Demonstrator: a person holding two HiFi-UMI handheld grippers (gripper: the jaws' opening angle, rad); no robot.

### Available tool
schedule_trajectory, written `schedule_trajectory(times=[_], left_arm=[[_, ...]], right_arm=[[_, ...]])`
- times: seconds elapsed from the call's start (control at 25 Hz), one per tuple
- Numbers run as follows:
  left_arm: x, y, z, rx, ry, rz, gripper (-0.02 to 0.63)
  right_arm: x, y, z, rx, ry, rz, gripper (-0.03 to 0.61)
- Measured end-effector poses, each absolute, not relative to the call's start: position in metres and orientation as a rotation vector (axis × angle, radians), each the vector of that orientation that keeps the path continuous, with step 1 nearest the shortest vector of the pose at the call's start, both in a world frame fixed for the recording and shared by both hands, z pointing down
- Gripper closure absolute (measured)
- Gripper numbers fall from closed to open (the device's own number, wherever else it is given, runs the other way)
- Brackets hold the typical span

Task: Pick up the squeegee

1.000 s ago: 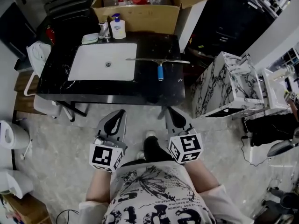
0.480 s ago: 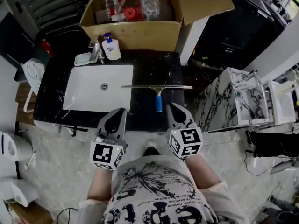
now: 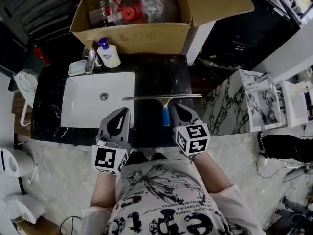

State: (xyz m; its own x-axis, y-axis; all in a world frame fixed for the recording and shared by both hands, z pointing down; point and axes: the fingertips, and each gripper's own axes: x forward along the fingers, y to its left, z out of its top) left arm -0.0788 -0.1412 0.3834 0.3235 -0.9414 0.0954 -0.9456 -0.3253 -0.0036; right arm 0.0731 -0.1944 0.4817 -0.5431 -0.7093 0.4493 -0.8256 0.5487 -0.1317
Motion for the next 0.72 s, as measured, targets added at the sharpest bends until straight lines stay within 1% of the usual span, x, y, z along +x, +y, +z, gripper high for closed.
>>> schedule_trajectory(times=[0.2, 0.24, 0.28, 0.32, 0.4, 0.52, 0.72], left_arm=[[-0.097, -0.158, 0.391, 2.547, -1.71, 0.154, 0.601], [-0.101, -0.161, 0.389, 2.553, -1.699, 0.161, 0.601], [-0.104, -0.165, 0.388, 2.56, -1.691, 0.167, 0.601], [-0.108, -0.169, 0.388, 2.568, -1.685, 0.17, 0.601], [-0.113, -0.173, 0.395, 2.585, -1.659, 0.173, 0.601], [-0.12, -0.178, 0.404, 2.583, -1.615, 0.191, 0.601], [-0.133, -0.19, 0.413, 2.563, -1.583, 0.217, 0.601]], right_arm=[[0.062, -0.196, 0.521, 1.211, -2.272, 0.585, 0.583], [0.06, -0.197, 0.528, 1.208, -2.241, 0.614, 0.567], [0.058, -0.199, 0.535, 1.199, -2.213, 0.643, 0.516], [0.056, -0.201, 0.543, 1.19, -2.185, 0.669, 0.487], [0.054, -0.204, 0.557, 1.193, -2.125, 0.717, 0.446], [0.056, -0.208, 0.579, 1.229, -2.015, 0.767, 0.403], [0.055, -0.218, 0.602, 1.26, -1.902, 0.792, 0.4]])
